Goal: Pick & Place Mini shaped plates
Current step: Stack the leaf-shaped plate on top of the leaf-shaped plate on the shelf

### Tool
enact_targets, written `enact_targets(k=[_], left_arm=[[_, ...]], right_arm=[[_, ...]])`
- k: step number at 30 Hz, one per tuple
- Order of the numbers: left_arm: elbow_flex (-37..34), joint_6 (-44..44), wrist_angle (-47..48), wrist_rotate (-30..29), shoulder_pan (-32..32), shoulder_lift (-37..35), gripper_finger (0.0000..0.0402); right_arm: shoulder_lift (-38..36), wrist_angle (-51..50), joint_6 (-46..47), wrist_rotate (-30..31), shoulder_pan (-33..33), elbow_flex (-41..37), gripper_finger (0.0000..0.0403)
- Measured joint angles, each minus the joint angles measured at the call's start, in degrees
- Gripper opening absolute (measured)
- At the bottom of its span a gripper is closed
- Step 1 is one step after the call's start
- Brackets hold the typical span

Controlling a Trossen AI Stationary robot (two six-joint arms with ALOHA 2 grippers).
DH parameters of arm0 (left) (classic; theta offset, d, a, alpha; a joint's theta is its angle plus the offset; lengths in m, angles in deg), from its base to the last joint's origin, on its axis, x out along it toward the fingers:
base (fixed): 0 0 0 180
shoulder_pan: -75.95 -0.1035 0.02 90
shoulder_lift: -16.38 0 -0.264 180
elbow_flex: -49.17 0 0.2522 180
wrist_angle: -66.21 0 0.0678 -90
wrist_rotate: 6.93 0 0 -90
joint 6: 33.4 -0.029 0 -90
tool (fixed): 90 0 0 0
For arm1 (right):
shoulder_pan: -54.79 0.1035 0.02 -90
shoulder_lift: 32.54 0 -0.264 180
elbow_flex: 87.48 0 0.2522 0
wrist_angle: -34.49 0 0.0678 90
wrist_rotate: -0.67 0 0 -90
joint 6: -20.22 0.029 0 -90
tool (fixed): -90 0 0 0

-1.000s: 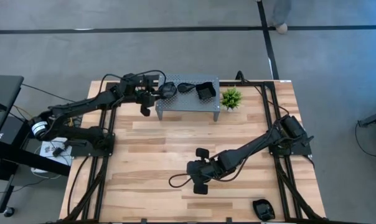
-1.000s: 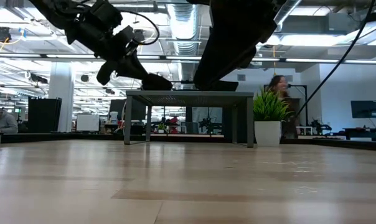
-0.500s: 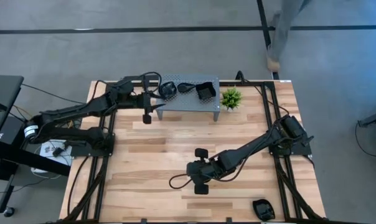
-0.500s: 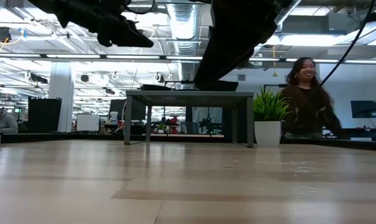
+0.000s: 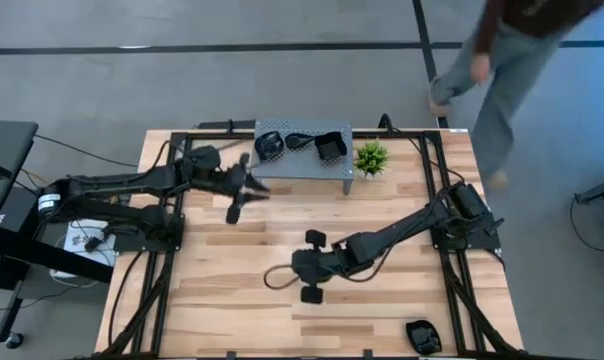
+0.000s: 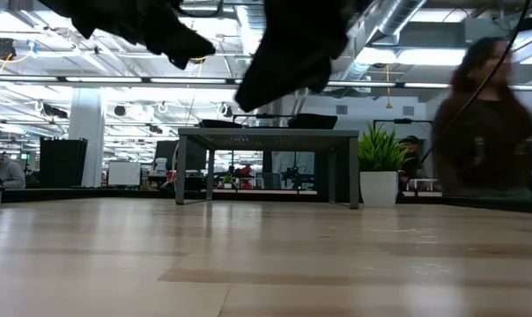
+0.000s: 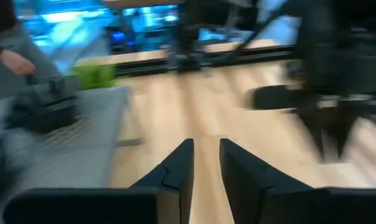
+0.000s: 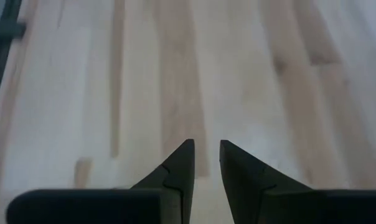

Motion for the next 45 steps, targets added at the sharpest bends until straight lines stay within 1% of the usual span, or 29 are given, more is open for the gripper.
enact_targets(k=[3,6,8,13,15,17,21,25,27,31,36,38,42,45], left_arm=[[0.0,0.0,0.0,0.3,4.3,0.0,0.0072],[0.0,-0.1,0.0,0.3,7.8,0.0,0.0067],[0.0,-0.1,0.0,0.3,9.4,-0.2,0.0064],[0.0,0.0,1.1,0.3,11.3,-0.8,0.0060],[0.0,0.0,2.5,0.3,11.3,-1.0,0.0058],[-0.4,0.0,2.5,0.2,11.3,-1.1,0.0056],[-2.1,-0.1,2.6,0.2,11.3,-1.2,0.0053],[-4.2,0.0,2.6,0.2,11.3,-1.2,0.0049],[-4.9,0.0,2.6,0.2,11.3,-1.3,0.0048],[-5.8,0.9,2.6,0.3,11.3,-1.3,0.0044],[-6.1,1.0,2.6,0.2,11.3,-1.3,0.0038],[-6.2,1.0,2.6,0.3,11.3,-1.3,0.0037],[-6.2,1.0,2.4,0.2,11.3,-1.3,0.0037],[-6.2,1.0,2.3,0.3,11.3,-1.3,0.0035]], right_arm=[[0.0,1.2,0.0,0.0,-1.8,0.0,0.0070],[0.0,2.1,-3.2,-0.1,-4.4,0.0,0.0070],[0.0,1.6,-2.1,-0.6,-6.2,0.0,0.0070],[-0.7,-5.5,-0.6,-7.4,-8.2,0.0,0.0074],[-0.7,-10.0,2.4,-9.5,-8.1,0.1,0.0080],[-0.7,-15.3,7.0,-12.4,-7.6,0.0,0.0090],[-0.9,-23.9,19.4,-21.3,-5.0,0.0,0.0120],[-0.9,-28.0,33.9,-28.8,-0.3,0.0,0.0150],[-0.9,-29.5,39.7,-31.6,2.9,0.0,0.0162],[-0.9,-30.8,51.5,-31.6,10.3,0.0,0.0175],[-0.9,-30.8,70.0,-27.2,19.7,0.0,0.0176],[-0.9,-31.5,77.3,-26.9,22.9,0.0,0.0172],[-0.8,-35.2,91.7,-26.8,27.5,0.0,0.0163],[-0.6,-35.2,97.1,-27.0,29.8,0.0,0.0156]])
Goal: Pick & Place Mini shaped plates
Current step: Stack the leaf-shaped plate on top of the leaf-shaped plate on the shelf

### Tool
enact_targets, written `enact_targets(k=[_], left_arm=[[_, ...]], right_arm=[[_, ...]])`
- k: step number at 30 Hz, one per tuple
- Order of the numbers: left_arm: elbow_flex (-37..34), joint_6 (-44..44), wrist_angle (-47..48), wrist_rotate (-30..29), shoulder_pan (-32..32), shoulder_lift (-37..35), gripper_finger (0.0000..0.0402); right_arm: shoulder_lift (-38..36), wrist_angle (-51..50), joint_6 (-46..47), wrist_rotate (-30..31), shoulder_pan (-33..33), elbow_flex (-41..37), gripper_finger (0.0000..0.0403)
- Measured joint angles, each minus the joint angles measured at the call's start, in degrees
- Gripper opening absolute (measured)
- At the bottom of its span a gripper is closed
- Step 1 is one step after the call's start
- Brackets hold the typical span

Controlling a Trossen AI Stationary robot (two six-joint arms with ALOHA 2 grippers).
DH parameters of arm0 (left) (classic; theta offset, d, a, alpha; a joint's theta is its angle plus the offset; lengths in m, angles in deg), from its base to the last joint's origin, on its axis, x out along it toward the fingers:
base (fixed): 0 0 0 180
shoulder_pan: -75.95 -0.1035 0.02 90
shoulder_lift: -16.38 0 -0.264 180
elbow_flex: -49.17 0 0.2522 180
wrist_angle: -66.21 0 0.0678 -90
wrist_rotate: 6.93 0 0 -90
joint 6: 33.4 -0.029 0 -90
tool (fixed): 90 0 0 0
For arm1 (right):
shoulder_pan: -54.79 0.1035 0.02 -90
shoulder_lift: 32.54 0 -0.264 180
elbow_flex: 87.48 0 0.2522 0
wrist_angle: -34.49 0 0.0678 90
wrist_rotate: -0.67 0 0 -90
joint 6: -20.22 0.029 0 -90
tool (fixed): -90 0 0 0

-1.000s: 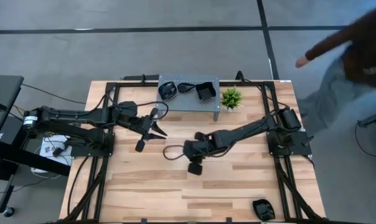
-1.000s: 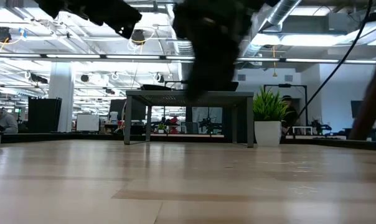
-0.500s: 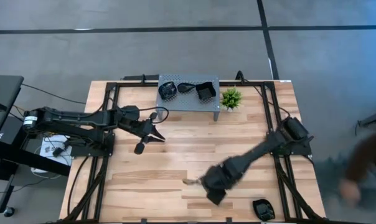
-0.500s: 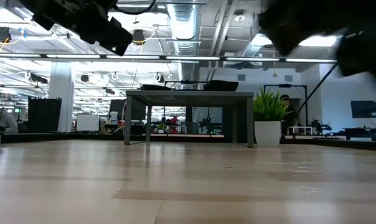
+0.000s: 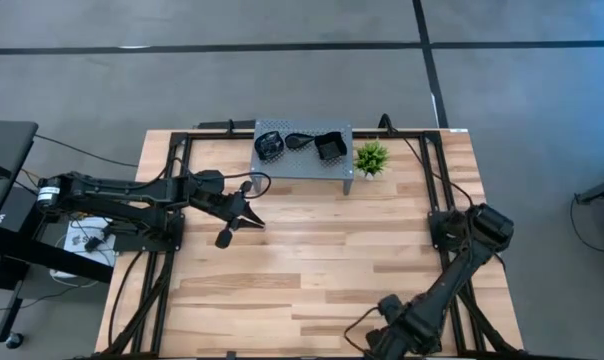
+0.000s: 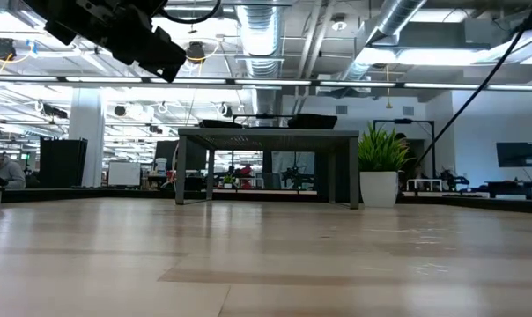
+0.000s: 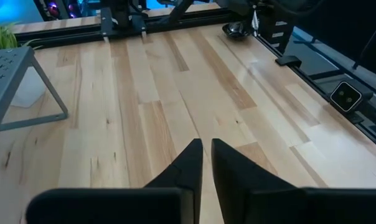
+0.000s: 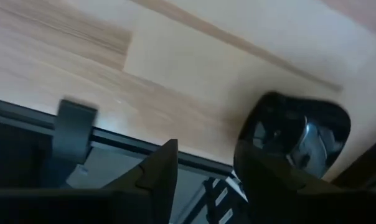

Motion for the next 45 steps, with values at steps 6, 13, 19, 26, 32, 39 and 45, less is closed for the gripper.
enact_targets(k=[6,13,19,26,32,39,45], left_arm=[[0.0,0.0,-0.1,0.0,0.0,0.0,0.0030],[0.0,-0.2,-0.3,0.0,0.0,0.0,0.0028],[0.0,-0.1,-0.6,0.0,0.0,0.0,0.0028],[0.0,-0.2,-0.7,0.0,0.0,0.0,0.0028],[0.0,-0.2,-0.8,0.0,0.0,0.0,0.0028],[0.0,0.0,-1.1,0.0,0.0,0.0,0.0028],[-0.1,1.3,-0.6,0.0,1.7,-0.6,0.0028]], right_arm=[[2.7,0.7,3.7,-4.6,2.0,0.0,0.0148],[8.1,3.7,3.8,-7.7,2.5,0.0,0.0142],[9.6,3.3,3.6,-8.9,2.2,0.1,0.0117],[9.7,1.4,3.6,-11.2,2.0,-0.1,0.0030],[9.5,0.7,1.6,-13.7,2.1,-0.2,0.0008],[9.4,-4.7,-6.3,-12.5,-1.7,5.2,0.0005],[9.4,-17.6,-20.9,3.9,-6.7,14.6,0.0003]])
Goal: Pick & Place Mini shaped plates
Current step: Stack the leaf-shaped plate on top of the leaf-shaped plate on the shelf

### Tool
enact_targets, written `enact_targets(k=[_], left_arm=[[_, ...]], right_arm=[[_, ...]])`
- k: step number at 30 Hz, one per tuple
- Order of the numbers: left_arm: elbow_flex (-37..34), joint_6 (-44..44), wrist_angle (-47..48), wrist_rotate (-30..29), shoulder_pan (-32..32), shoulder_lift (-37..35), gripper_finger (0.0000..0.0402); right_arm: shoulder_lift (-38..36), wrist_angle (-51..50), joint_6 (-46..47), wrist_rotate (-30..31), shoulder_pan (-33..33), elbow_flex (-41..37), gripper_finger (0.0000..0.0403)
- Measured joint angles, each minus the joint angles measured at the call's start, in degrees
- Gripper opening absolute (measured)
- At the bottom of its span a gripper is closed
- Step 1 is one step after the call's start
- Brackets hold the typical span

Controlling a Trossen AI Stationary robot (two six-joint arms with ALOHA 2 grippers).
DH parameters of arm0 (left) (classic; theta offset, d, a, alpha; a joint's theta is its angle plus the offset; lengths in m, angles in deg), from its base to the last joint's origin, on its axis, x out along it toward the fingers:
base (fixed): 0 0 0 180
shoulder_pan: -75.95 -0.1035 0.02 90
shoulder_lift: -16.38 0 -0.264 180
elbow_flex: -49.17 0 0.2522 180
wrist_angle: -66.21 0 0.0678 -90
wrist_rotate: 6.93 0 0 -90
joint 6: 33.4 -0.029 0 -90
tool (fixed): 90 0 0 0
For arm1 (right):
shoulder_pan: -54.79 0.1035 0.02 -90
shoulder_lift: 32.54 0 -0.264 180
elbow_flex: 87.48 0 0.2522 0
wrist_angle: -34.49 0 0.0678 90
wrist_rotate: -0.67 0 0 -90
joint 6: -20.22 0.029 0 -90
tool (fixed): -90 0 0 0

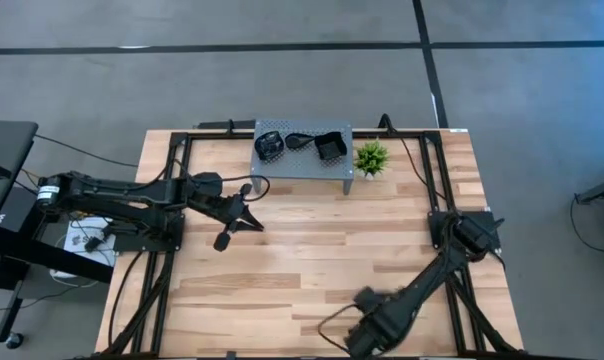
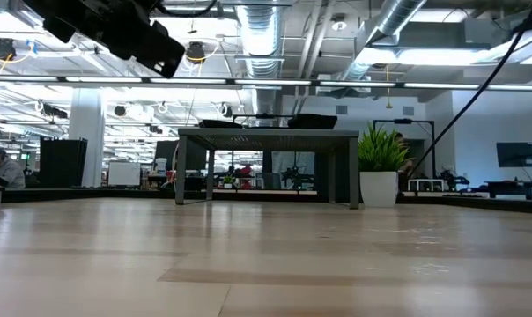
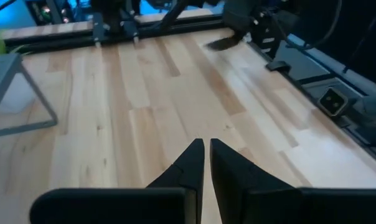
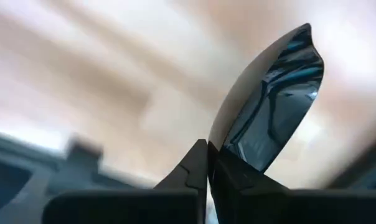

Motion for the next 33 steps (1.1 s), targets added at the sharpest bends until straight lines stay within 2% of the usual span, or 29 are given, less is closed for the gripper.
enact_targets(k=[3,8,11,14,17,21,25,27,29,33], left_arm=[[0.0,0.0,0.1,0.0,1.7,-2.1,0.0028],[0.0,0.0,0.3,0.1,3.8,-8.8,0.0028],[0.0,0.0,0.2,0.1,3.9,-13.5,0.0028],[-0.2,0.0,0.4,0.0,3.9,-17.2,0.0028],[-1.3,0.0,0.5,0.0,3.9,-20.4,0.0028],[-2.9,0.0,0.7,0.0,3.9,-23.4,0.0028],[-3.6,0.1,0.9,-1.6,3.9,-25.0,0.0028],[-3.6,0.0,0.8,-2.6,3.8,-25.4,0.0028],[-3.6,0.0,0.9,-3.0,3.8,-25.5,0.0028],[-3.6,0.0,0.9,-3.0,3.8,-25.4,0.0028]], right_arm=[[-0.1,-2.9,-15.3,14.8,-2.7,3.3,0.0008],[-0.1,-1.4,-50.7,43.3,-8.6,4.3,0.0009],[-0.1,-0.4,-67.9,54.3,-14.3,4.3,0.0006],[-0.7,0.2,-79.2,61.5,-21.8,4.3,0.0003],[-1.4,5.5,-92.4,61.6,-30.2,4.3,0.0002],[-1.4,18.2,-114.3,60.7,-39.5,4.3,0.0001],[-1.4,34.7,-136.9,60.7,-44.7,4.5,0.0001],[-1.4,40.8,-144.7,59.7,-46.3,6.1,0.0001],[-1.6,45.4,-150.5,55.5,-48.0,7.7,0.0001],[-1.4,50.4,-158.6,41.3,-51.8,7.5,0.0004]])
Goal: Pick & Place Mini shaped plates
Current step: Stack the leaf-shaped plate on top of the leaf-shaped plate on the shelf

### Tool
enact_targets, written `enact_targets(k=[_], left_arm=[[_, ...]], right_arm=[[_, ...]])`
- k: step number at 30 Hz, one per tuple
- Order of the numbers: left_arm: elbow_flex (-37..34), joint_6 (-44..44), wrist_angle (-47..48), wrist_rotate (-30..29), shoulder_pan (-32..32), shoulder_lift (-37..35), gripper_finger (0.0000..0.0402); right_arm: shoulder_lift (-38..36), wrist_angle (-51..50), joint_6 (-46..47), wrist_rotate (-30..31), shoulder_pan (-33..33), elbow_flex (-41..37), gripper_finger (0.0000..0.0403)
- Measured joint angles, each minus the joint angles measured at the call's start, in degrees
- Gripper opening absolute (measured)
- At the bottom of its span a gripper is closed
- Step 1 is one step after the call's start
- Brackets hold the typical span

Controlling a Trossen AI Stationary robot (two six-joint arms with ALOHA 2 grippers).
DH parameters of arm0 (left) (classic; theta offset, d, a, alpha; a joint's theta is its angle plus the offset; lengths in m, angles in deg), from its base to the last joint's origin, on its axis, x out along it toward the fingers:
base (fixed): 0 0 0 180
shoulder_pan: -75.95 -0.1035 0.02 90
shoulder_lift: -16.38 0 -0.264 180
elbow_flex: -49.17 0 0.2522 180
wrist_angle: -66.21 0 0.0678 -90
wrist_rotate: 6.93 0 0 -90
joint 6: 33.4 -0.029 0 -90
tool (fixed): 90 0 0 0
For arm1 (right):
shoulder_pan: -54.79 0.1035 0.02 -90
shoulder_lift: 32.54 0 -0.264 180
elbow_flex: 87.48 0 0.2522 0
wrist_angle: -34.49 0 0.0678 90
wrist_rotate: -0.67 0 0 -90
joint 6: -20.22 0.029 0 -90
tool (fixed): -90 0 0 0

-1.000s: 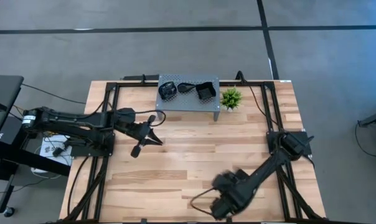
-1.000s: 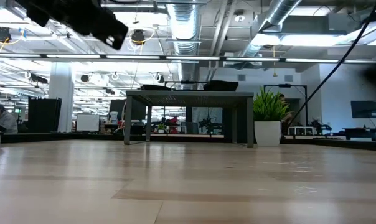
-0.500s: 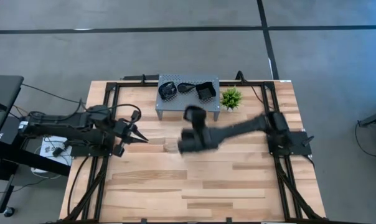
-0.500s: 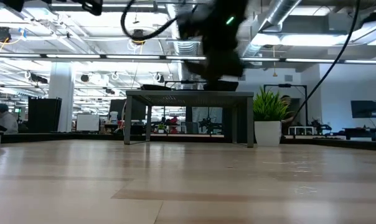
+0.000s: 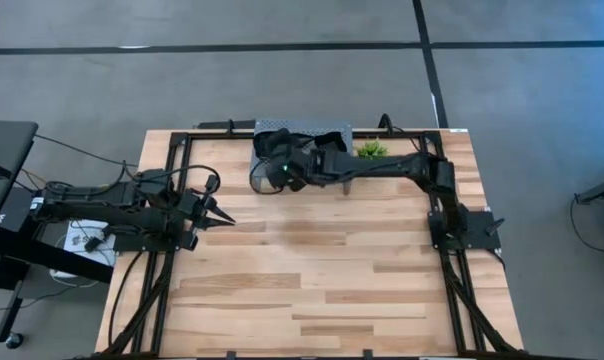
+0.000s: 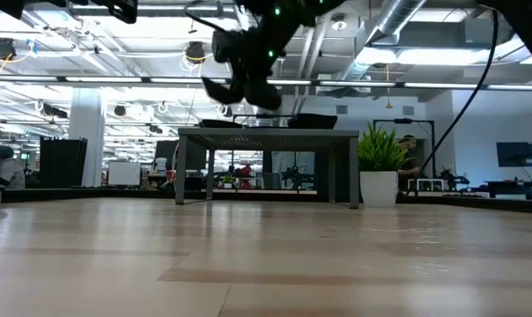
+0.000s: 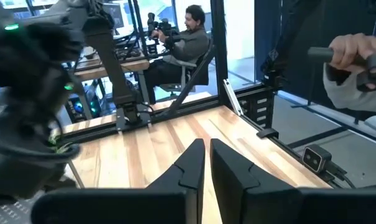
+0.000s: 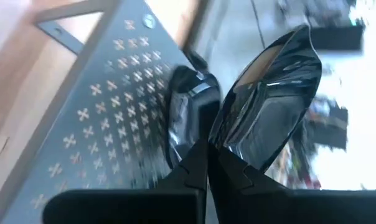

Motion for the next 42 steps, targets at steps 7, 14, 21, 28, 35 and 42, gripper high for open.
enact_targets(k=[7,14,21,28,35,42], left_arm=[[0.0,0.0,0.0,0.0,0.0,0.0,0.0028],[0.0,0.0,0.0,0.0,0.0,0.0,0.0028],[0.0,0.2,0.0,0.0,0.0,0.0,0.0028],[0.0,0.2,0.0,-1.1,0.0,0.0,0.0028],[0.0,0.7,0.1,-10.6,0.0,-3.0,0.0028],[-0.9,1.5,1.3,-14.3,-0.6,-9.3,0.0027]], right_arm=[[0.3,1.3,-2.5,-8.9,-4.8,0.0,0.0013],[0.3,0.5,-2.1,-11.0,-6.5,0.0,0.0049],[0.3,-0.5,3.3,-10.7,-4.9,0.0,0.0100],[0.0,-2.7,7.6,6.2,0.5,0.0,0.0127],[-7.6,-18.8,23.3,15.4,5.9,0.0,0.0124],[-23.4,-32.4,55.4,-16.2,3.0,-6.2,0.0111]])
